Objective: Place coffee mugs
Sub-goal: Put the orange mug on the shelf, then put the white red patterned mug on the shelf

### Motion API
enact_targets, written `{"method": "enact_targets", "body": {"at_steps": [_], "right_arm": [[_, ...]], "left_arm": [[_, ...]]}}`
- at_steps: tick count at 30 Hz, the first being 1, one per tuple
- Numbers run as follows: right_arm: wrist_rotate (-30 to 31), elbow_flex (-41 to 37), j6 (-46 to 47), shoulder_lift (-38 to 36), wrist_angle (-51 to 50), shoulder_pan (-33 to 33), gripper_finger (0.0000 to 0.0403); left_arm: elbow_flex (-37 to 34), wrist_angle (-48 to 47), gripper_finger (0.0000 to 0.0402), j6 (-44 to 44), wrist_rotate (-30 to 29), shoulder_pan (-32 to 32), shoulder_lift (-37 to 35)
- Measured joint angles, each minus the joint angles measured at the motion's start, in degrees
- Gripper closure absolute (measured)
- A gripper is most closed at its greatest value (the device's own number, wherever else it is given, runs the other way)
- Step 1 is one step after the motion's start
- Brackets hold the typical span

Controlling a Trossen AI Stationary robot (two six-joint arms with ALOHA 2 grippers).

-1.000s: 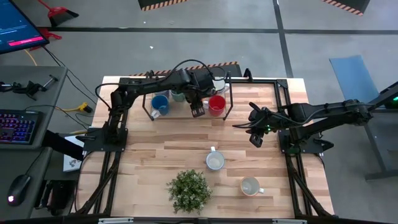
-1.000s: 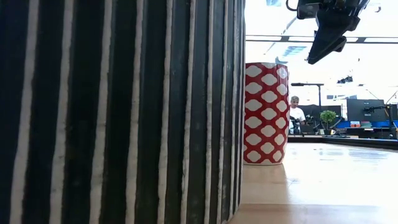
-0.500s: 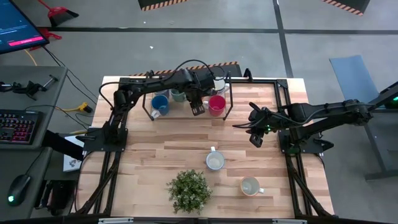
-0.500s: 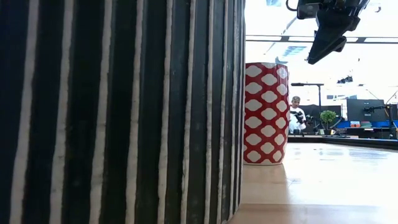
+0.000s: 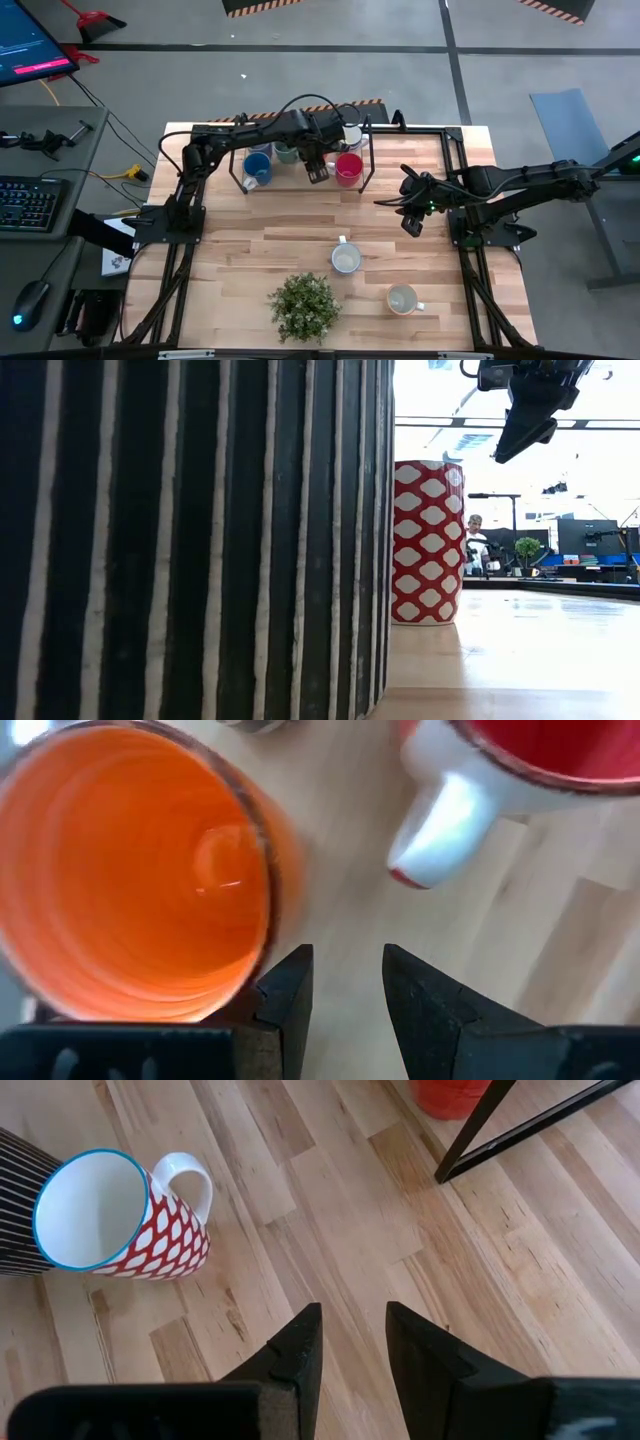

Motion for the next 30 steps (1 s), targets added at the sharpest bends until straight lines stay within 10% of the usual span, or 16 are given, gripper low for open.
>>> {"method": "enact_targets", "body": {"at_steps": [13, 30], "right_arm": [[0.0, 0.0, -2.6, 0.0, 0.0, 0.0, 0.0311], [-6.3, 0.0, -10.2, 2.0, 14.4, 4.1, 0.0311]], "left_arm": [[3.2, -20.5, 0.0289, -4.6, 10.0, -9.1, -7.6], [-37.2, -11.2, 0.0289, -23.0, 9.2, -33.3, -35.6]]}}
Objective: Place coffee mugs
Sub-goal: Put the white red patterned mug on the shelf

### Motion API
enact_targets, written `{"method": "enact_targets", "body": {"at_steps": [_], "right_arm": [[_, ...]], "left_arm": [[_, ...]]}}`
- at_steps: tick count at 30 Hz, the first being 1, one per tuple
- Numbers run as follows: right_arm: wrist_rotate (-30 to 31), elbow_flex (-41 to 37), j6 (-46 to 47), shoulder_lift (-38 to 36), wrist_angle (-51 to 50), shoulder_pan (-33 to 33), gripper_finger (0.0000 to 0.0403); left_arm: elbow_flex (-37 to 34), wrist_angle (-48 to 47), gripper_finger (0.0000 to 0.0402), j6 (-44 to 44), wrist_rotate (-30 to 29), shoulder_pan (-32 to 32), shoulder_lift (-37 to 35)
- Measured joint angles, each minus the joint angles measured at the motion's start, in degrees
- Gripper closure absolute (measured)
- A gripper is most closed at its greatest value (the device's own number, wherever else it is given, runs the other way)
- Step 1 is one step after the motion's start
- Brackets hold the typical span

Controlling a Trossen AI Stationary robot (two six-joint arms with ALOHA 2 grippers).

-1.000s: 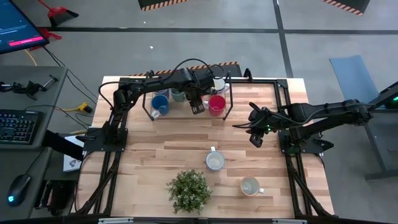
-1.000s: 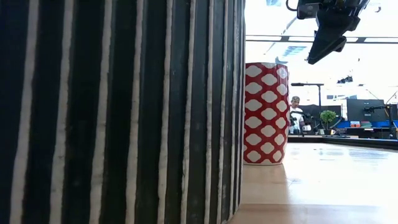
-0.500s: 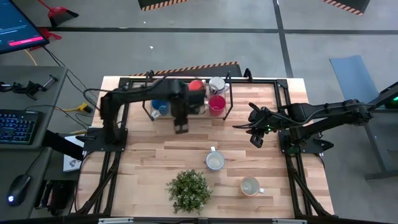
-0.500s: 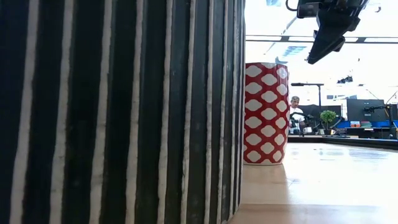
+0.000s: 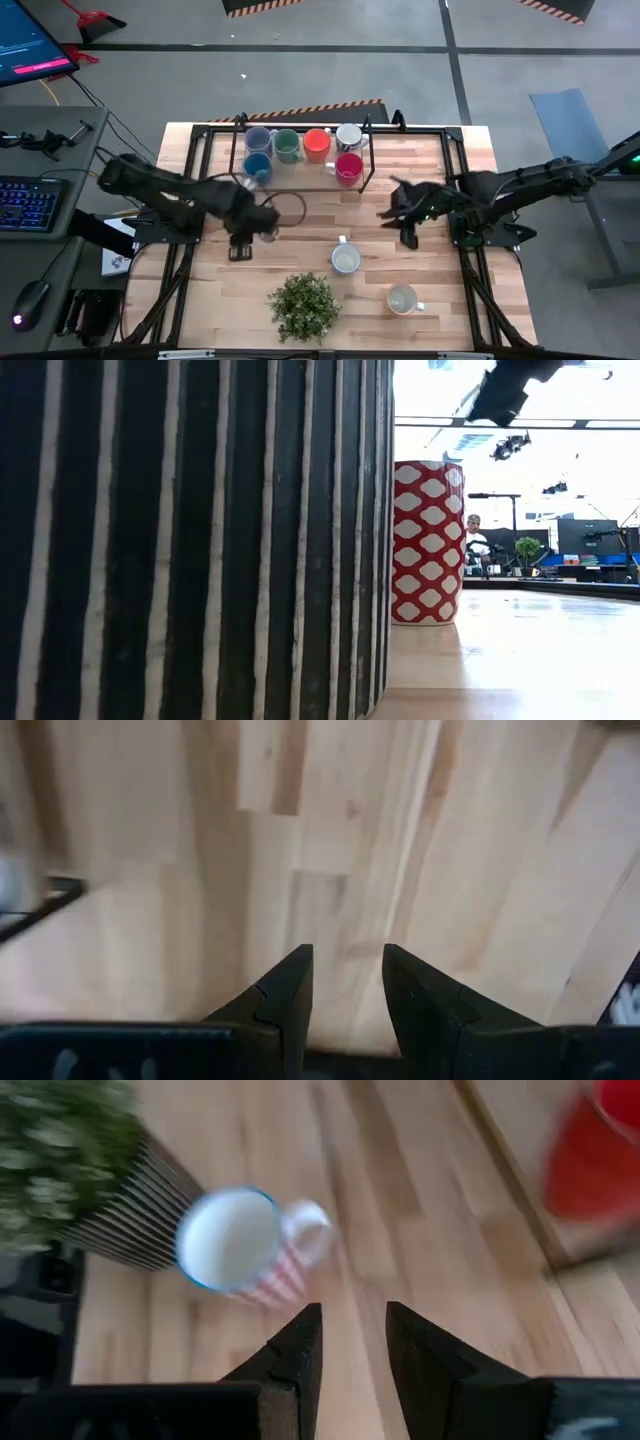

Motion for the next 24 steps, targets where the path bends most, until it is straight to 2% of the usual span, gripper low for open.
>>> {"method": "enact_targets", "body": {"at_steps": [4, 9, 14, 20, 24], "right_arm": [[3.9, 0.0, -2.8, 5.6, 7.1, 4.8, 0.0311], [7.5, 2.7, 0.7, 14.7, 6.5, 7.4, 0.0311], [7.6, 10.6, 0.2, 24.5, 5.8, 7.5, 0.0311], [8.0, 23.9, -0.8, 34.7, -7.5, 7.5, 0.0311], [7.7, 28.9, 0.6, 39.2, -13.1, 7.7, 0.0311]], "left_arm": [[-7.5, 6.9, 0.0289, -8.6, -1.4, -5.6, -6.4], [-12.9, 8.5, 0.0289, -16.7, -5.4, -11.2, -11.2], [-16.1, 8.7, 0.0289, -20.3, -8.9, -16.0, -13.3], [-19.5, 8.7, 0.0289, -23.7, -10.3, -20.2, -13.5], [-21.8, 10.5, 0.0289, -25.0, -11.2, -22.1, -13.4]]}}
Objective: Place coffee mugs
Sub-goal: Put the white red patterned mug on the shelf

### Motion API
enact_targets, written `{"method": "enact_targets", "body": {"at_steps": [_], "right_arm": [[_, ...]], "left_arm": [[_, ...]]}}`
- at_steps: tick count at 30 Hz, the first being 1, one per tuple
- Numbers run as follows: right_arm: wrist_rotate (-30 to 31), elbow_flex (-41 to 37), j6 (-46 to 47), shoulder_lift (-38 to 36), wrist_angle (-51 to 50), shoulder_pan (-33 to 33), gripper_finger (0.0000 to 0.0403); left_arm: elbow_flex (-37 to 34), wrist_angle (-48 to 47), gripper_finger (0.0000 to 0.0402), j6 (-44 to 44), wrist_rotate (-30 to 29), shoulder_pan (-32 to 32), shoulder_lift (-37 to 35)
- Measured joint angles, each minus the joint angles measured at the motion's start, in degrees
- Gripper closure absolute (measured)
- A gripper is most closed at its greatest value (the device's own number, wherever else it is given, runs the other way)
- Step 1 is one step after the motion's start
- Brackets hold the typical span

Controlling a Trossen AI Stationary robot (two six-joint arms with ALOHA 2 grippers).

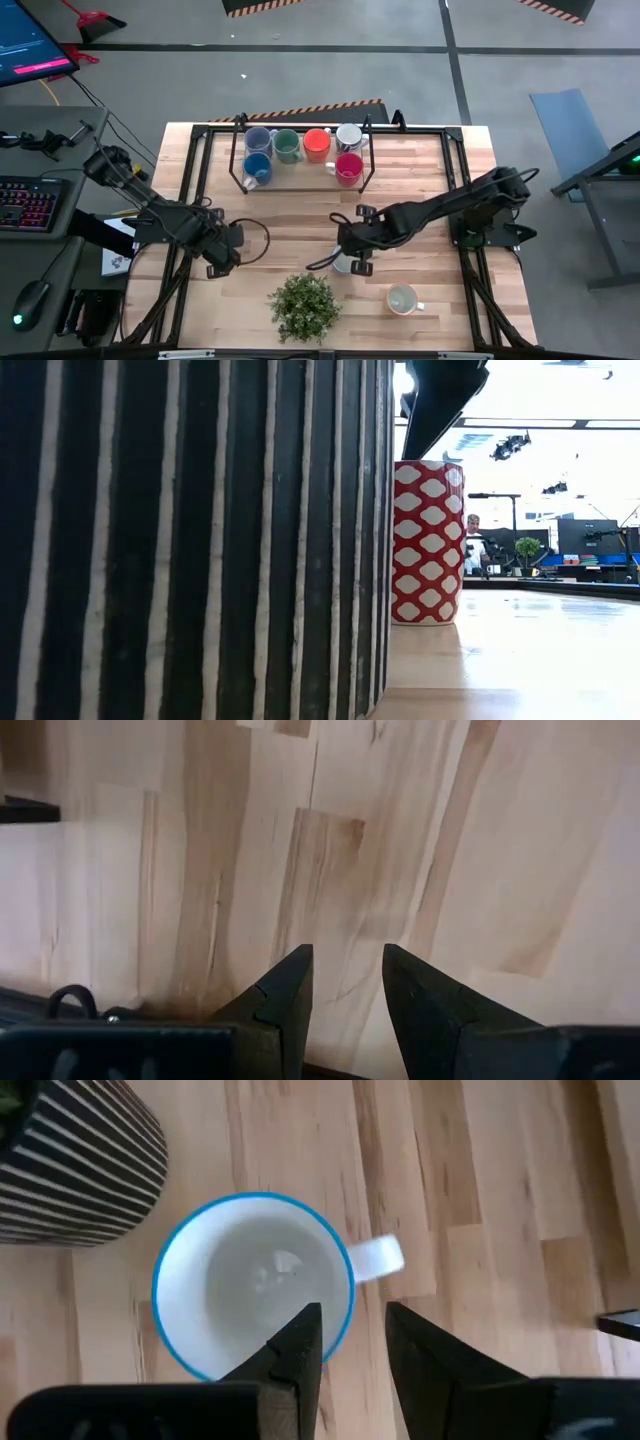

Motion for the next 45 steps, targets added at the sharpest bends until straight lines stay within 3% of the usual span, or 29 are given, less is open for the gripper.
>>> {"method": "enact_targets", "body": {"at_steps": [5, 10, 19, 34, 45], "right_arm": [[-1.4, 0.7, 1.9, 2.5, 0.0, 0.6, 0.0311], [1.9, 0.8, 4.7, 2.9, -0.8, 0.9, 0.0311], [2.3, -1.1, 5.8, 2.9, -0.1, 0.9, 0.0311], [3.3, -8.2, 8.7, 2.9, 12.4, 0.8, 0.0311], [2.5, -8.3, 8.8, 4.7, 13.0, 0.8, 0.0311]], "left_arm": [[-1.4, 1.1, 0.0289, -2.4, -0.4, -1.6, 0.0], [-1.5, 1.2, 0.0289, -3.2, -1.1, -2.8, 0.0], [-1.5, 1.2, 0.0289, -3.2, -1.7, -3.0, 0.0], [-1.5, 1.2, 0.0289, -3.2, -2.2, -3.0, 0.0], [-1.5, 2.1, 0.0289, -3.2, -2.8, -3.0, 0.0]]}}
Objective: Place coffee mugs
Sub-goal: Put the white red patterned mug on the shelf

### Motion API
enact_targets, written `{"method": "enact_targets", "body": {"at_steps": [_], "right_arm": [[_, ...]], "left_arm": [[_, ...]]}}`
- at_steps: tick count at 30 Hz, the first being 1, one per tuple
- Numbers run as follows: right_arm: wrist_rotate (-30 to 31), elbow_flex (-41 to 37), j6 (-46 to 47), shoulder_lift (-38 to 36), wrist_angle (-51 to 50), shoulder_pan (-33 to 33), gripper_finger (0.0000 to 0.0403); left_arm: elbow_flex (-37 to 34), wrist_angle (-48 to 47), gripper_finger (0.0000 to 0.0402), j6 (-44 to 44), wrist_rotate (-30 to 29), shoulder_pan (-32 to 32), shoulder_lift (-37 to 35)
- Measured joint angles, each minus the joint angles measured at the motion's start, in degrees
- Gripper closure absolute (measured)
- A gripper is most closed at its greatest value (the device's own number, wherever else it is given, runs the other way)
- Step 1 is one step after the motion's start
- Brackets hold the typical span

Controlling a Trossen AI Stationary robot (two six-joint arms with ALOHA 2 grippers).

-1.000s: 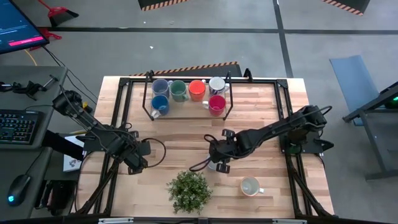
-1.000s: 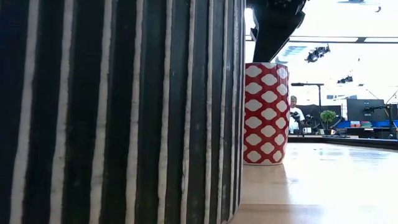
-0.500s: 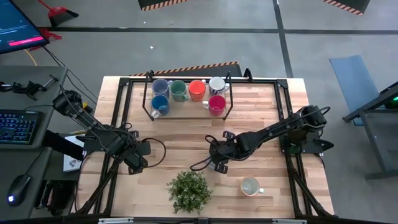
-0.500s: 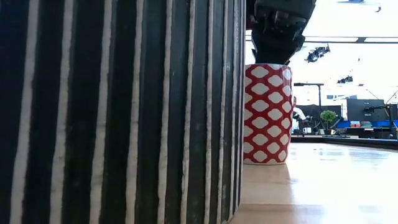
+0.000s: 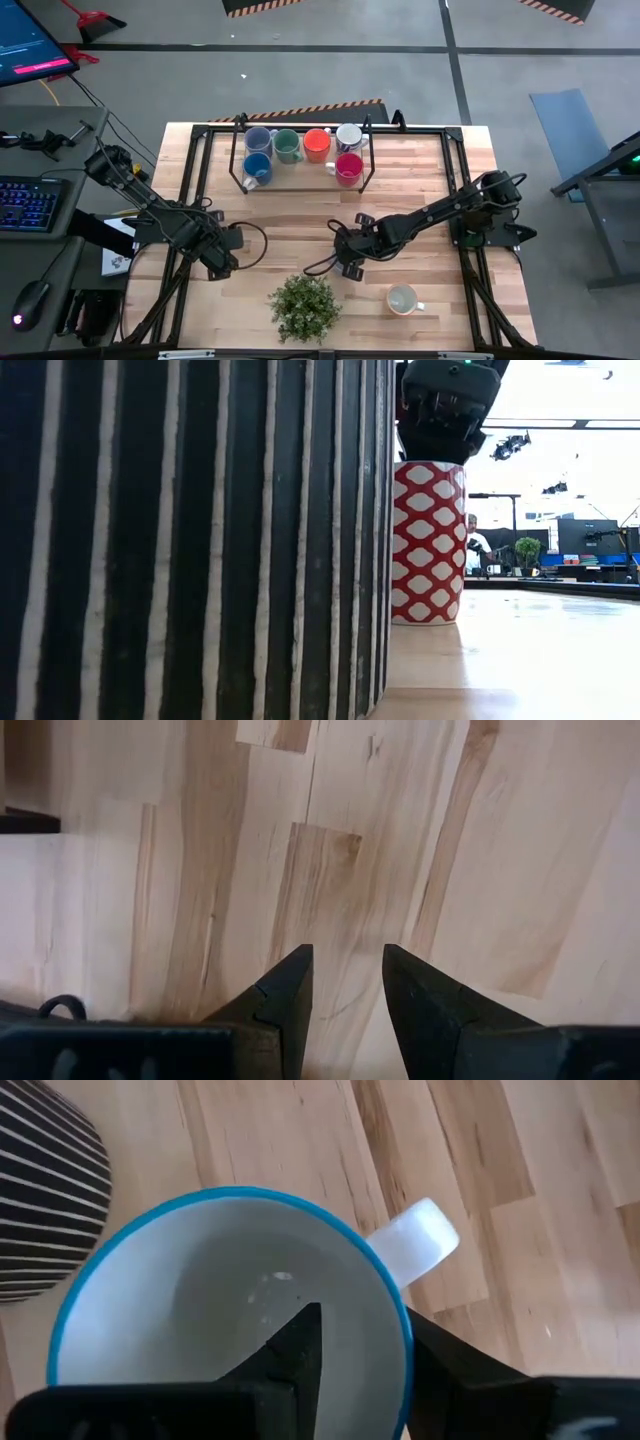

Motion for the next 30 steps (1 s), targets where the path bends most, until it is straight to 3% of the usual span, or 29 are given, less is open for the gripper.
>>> {"method": "enact_targets", "body": {"at_steps": [10, 13, 16, 30], "right_arm": [[0.6, 0.0, 1.2, 0.0, 0.3, 0.0, 0.0313], [0.9, 0.0, 3.2, 0.0, 0.3, -0.1, 0.0337], [1.4, 0.0, 4.6, 0.0, 0.3, -0.1, 0.0385], [11.7, 0.0, 5.0, -3.8, 1.9, -1.7, 0.0401]], "left_arm": [[0.0, 1.4, 0.0289, 0.0, -0.3, 0.0, 0.0], [0.0, 1.7, 0.0289, 0.0, -0.3, 0.0, 0.0], [0.0, 1.7, 0.0289, 0.0, -0.5, 0.0, 0.0], [0.0, 1.7, 0.0289, -0.1, -0.8, 0.0, 0.0]]}}
